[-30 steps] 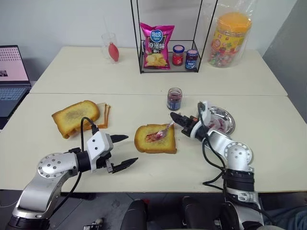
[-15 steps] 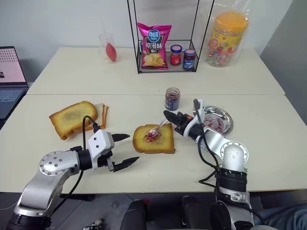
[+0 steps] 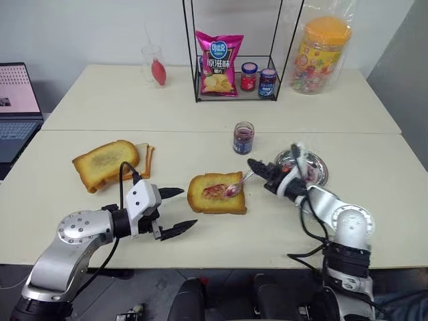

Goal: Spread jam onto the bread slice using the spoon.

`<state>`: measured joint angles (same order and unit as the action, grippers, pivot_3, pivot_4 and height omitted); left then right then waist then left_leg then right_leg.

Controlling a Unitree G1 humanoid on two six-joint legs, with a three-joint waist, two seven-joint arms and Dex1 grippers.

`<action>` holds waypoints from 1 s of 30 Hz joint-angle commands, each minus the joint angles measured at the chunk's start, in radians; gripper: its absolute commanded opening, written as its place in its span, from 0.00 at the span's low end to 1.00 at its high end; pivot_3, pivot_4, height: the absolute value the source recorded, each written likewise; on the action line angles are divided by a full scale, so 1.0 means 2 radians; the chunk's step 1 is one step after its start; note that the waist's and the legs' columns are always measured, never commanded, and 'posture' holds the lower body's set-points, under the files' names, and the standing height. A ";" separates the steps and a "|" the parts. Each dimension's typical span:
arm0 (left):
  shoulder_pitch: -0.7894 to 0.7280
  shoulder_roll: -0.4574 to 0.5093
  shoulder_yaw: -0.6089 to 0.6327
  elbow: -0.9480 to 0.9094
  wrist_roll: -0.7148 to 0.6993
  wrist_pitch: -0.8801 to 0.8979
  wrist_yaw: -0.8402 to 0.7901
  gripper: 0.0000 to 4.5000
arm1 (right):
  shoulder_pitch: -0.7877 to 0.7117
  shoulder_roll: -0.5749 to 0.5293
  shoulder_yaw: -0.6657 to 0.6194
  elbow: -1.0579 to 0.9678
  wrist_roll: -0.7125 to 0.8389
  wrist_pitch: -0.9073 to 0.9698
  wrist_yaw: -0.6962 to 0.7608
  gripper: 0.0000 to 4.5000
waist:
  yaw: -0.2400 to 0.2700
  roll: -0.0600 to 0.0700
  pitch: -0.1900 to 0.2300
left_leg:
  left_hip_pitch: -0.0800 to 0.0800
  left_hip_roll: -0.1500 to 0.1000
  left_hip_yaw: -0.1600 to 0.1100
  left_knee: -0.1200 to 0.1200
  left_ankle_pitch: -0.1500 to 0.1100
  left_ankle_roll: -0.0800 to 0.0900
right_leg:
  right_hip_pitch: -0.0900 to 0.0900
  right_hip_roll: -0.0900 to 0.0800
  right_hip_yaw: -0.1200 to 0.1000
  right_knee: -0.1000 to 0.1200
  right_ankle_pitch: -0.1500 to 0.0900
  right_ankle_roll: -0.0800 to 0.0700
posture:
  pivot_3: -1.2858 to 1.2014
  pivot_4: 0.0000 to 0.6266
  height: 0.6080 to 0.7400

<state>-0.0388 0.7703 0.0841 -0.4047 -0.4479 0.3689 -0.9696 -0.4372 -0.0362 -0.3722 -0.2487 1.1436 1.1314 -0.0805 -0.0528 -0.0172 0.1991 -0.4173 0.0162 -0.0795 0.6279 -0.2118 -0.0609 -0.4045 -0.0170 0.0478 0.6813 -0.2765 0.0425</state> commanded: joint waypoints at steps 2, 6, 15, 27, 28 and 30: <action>-0.082 -0.012 -0.027 -0.050 -0.029 0.071 0.034 1.00 | -0.028 -0.026 -0.032 -0.029 0.067 -0.030 -0.012 0.01 | -0.001 0.000 0.000 | 0.000 0.000 0.000 0.000 0.000 0.000 | 0.000 0.000 0.000 0.000 0.000 0.000 | 0.52 0.24 1.00; -0.149 -0.026 -0.084 -0.060 -0.013 0.097 0.036 1.00 | -0.031 -0.072 -0.061 -0.017 0.057 -0.071 -0.016 0.01 | -0.001 0.000 0.000 | 0.000 0.000 0.000 0.000 0.000 0.000 | 0.000 0.000 0.000 0.000 0.000 0.001 | 0.52 0.24 1.00; -0.277 -0.128 -0.188 0.009 0.045 0.105 0.073 1.00 | 0.026 -0.149 -0.099 0.009 0.016 -0.140 0.013 0.01 | 0.002 0.000 0.000 | 0.000 -0.001 0.000 0.000 0.000 0.000 | 0.000 0.000 0.000 0.000 0.000 0.001 | 0.52 0.24 1.00; -0.327 -0.190 -0.245 0.059 0.085 0.107 0.071 1.00 | 0.048 -0.171 -0.104 0.112 -0.046 -0.205 0.061 0.01 | -0.002 0.000 0.000 | 0.000 -0.001 0.001 0.000 0.000 0.001 | 0.000 0.000 0.002 0.000 0.000 0.001 | 0.52 0.24 1.00; -0.328 -0.192 -0.247 0.061 0.088 0.106 0.070 1.00 | 0.047 -0.171 -0.102 0.122 -0.052 -0.210 0.067 0.01 | -0.001 0.000 0.000 | 0.000 -0.001 0.001 0.000 0.000 0.001 | 0.000 0.000 0.002 0.000 0.000 0.001 | 0.52 0.24 1.00; -0.328 -0.196 -0.249 0.063 0.091 0.105 0.069 1.00 | 0.044 -0.169 -0.102 0.138 -0.059 -0.216 0.072 0.01 | -0.001 0.000 0.000 | 0.000 -0.001 0.001 0.000 0.000 0.001 | 0.000 0.000 0.002 0.000 0.000 0.001 | 0.52 0.24 1.00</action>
<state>-0.6768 0.3885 -0.4059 -0.2672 -0.2758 0.5999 -0.8247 -0.3339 -0.3631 -0.5662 0.0221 1.0376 0.7290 0.0354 -0.0548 -0.0164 0.1990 -0.4169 0.0137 -0.0775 0.6286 -0.2110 -0.0596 -0.4039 -0.0170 0.0521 0.6816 -0.2756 0.0442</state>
